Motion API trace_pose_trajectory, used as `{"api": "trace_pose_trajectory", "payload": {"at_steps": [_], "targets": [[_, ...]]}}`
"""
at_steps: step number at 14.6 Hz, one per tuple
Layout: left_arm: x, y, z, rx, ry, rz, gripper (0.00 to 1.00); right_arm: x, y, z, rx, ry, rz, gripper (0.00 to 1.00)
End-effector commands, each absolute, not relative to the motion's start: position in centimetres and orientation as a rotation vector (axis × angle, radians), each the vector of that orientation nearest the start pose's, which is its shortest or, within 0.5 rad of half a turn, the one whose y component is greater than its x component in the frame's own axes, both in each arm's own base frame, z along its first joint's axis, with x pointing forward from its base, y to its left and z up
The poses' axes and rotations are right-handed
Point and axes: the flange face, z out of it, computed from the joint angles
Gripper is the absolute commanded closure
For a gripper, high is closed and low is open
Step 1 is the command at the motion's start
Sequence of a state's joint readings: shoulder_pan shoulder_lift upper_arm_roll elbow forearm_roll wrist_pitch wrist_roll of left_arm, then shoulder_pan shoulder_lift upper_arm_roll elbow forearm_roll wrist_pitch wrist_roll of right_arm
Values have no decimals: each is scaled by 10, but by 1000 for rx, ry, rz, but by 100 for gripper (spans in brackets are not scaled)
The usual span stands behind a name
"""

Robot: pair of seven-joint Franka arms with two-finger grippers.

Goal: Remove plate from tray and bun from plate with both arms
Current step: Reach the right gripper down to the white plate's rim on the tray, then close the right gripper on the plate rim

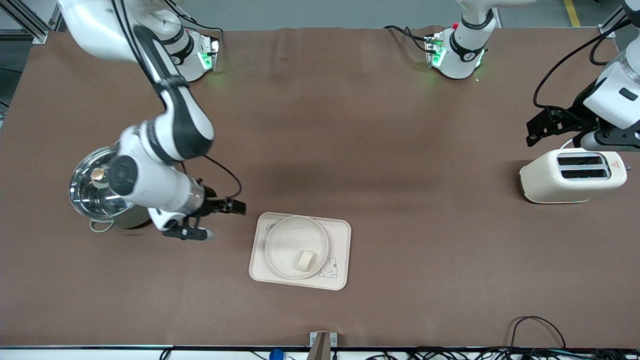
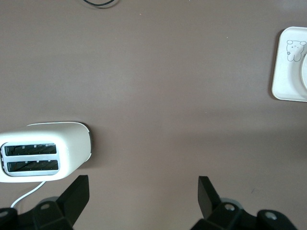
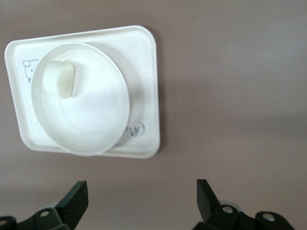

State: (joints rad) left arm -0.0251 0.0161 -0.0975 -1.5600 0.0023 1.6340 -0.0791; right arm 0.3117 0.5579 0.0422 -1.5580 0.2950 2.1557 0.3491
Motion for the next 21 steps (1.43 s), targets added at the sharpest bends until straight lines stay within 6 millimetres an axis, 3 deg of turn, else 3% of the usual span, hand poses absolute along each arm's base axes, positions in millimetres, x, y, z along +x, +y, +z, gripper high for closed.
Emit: {"api": "trace_pose_trajectory", "payload": {"at_steps": [1, 4, 8, 10, 13, 15, 17, 21], "targets": [[561, -67, 630, -3144, 94, -84, 0, 663, 296, 282, -2828, 375, 24, 0], [561, -67, 630, -3144, 96, -84, 0, 676, 326, 247, -2807, 381, -35, 1], [561, -67, 629, -3144, 96, -79, 0, 693, 330, 222, -2802, 375, -55, 2], [561, -67, 629, -3144, 96, -79, 0, 701, 323, 213, -2799, 384, -72, 3], [561, -67, 629, -3144, 96, -79, 0, 702, 325, 204, -2791, 385, -110, 7], [561, -67, 629, -3144, 99, -79, 0, 703, 324, 202, -2795, 373, -112, 23], [561, -67, 629, -3144, 99, -79, 0, 702, 321, 200, -2800, 356, -113, 47], [561, -67, 629, -3144, 99, -79, 0, 709, 301, 192, -2825, 192, -137, 77]]}}
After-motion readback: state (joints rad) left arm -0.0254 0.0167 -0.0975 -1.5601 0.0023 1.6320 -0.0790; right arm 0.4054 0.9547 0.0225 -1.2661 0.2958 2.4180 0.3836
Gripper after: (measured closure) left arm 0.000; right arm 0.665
